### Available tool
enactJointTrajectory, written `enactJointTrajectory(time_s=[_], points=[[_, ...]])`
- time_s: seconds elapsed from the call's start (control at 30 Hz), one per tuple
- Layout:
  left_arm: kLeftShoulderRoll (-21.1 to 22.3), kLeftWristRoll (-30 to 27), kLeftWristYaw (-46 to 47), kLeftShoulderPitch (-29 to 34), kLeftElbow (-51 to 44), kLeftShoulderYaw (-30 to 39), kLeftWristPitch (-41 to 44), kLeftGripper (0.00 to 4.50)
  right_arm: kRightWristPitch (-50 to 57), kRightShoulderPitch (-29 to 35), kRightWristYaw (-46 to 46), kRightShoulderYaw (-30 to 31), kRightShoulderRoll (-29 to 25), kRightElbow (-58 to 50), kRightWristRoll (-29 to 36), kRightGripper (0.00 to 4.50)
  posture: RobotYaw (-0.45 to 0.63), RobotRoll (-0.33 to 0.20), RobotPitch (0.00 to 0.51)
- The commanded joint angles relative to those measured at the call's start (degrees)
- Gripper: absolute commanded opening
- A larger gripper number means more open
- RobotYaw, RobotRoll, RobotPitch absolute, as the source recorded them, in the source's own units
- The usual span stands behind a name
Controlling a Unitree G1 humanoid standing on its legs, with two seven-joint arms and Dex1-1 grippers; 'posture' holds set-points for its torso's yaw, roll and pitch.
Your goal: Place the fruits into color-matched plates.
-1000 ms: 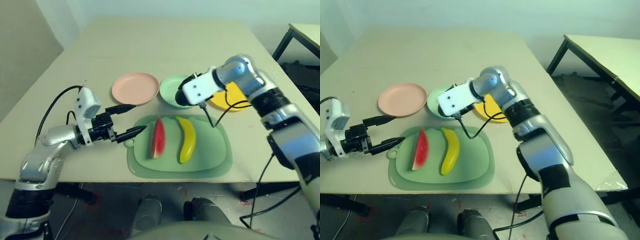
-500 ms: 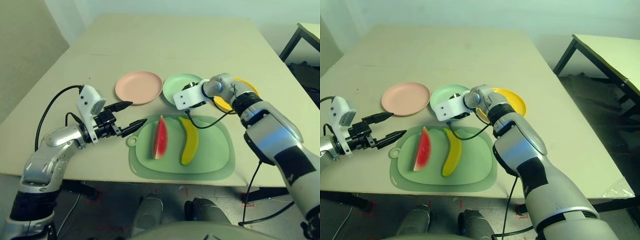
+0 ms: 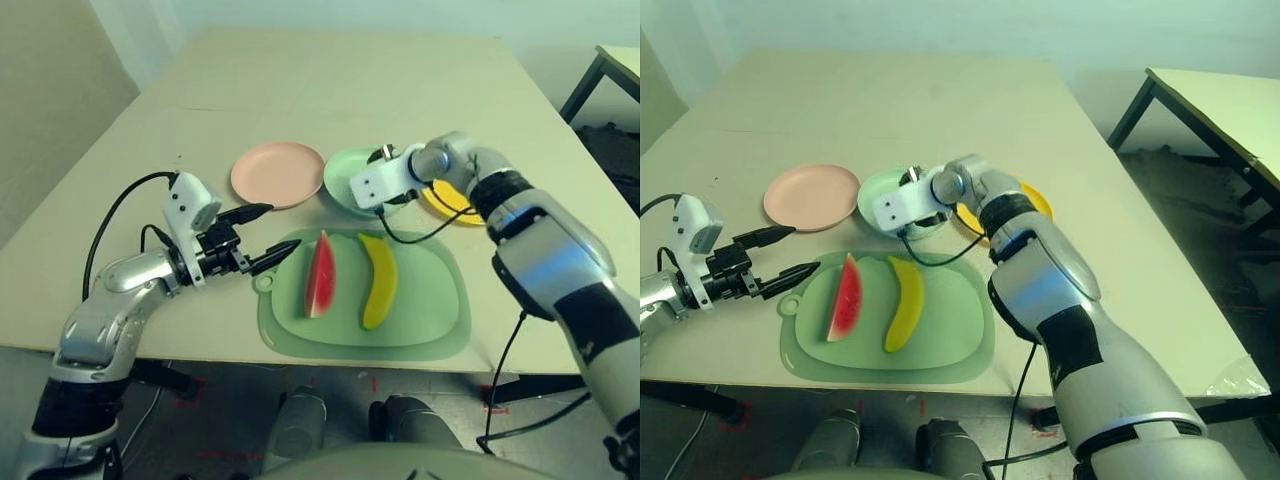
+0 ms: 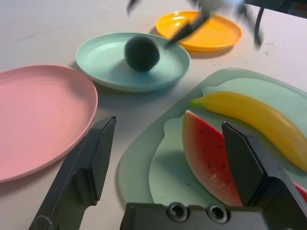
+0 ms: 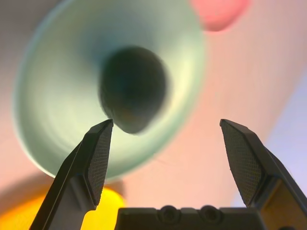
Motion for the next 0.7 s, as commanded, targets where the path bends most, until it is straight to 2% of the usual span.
enactJointTrajectory(time_s=[0.03, 0.13, 0.2, 0.33, 0.5, 0.6, 0.7], points=[[0.2, 1.2, -1.0, -0.8, 1.6, -0.8, -1.0, 4.5, -4.0, -1.6, 8.6, -2.2, -1.3, -2.4, 3.4, 4.47, 0.16, 0.0, 0.058], [0.4, 1.5, -1.7, -1.5, 2.9, -0.8, -1.6, 4.5, -7.1, -1.0, 18.0, -3.6, -2.7, -6.0, 7.3, 4.47, 0.15, 0.0, 0.057], [0.5, 1.7, -2.1, -1.8, 3.5, -0.7, -2.0, 4.5, -8.3, 2.1, 26.2, -4.1, -3.9, -11.8, 11.9, 4.47, 0.14, 0.0, 0.057], [0.7, 1.5, -3.4, -2.1, 3.9, -0.6, -2.0, 4.5, -4.9, 13.6, 39.1, -2.5, -9.0, -34.6, 21.2, 4.47, 0.14, 0.0, 0.058], [3.3, -1.6, -9.8, -1.7, 2.9, -1.0, -0.1, 4.5, 0.6, 24.2, 44.5, 0.0, -14.6, -56.8, 24.4, 4.47, 0.13, 0.0, 0.06], [5.2, -4.2, -13.9, -2.0, 2.2, -0.7, 1.7, 4.5, 2.7, 26.6, 44.7, 1.6, -16.2, -62.1, 24.3, 4.47, 0.13, 0.0, 0.062], [7.0, -5.2, -16.7, -2.8, 2.3, -0.8, 2.6, 4.5, 2.6, 27.1, 44.6, 2.6, -16.0, -62.4, 22.6, 4.47, 0.13, 0.0, 0.063]])
